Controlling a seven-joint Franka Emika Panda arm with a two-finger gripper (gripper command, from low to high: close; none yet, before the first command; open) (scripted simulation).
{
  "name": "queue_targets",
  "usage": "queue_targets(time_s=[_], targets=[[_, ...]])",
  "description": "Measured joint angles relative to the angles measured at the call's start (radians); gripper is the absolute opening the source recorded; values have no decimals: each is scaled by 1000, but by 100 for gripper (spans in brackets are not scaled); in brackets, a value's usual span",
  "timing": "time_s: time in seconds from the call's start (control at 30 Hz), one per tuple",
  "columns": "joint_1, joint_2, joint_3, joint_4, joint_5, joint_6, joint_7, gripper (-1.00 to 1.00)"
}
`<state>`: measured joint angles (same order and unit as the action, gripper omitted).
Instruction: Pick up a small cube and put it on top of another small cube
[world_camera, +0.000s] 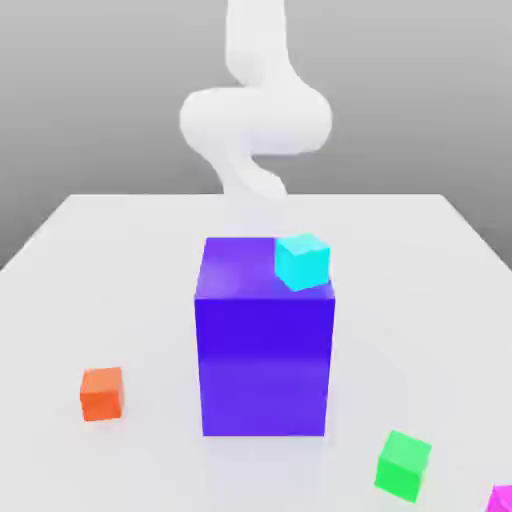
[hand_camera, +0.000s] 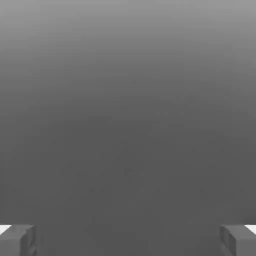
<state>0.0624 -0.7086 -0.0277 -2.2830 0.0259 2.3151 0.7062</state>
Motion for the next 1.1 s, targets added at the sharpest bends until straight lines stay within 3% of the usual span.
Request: queue_targets(time_s=[0.3, 0.63, 0.87, 1.1], targets=[[195, 334, -71, 63, 109, 52, -353, 0], [321, 695, -42, 131, 189, 112, -712, 0], [371, 935, 0, 173, 145, 168, -895, 0], [434, 1162, 27, 215, 5, 227, -1014, 0]])
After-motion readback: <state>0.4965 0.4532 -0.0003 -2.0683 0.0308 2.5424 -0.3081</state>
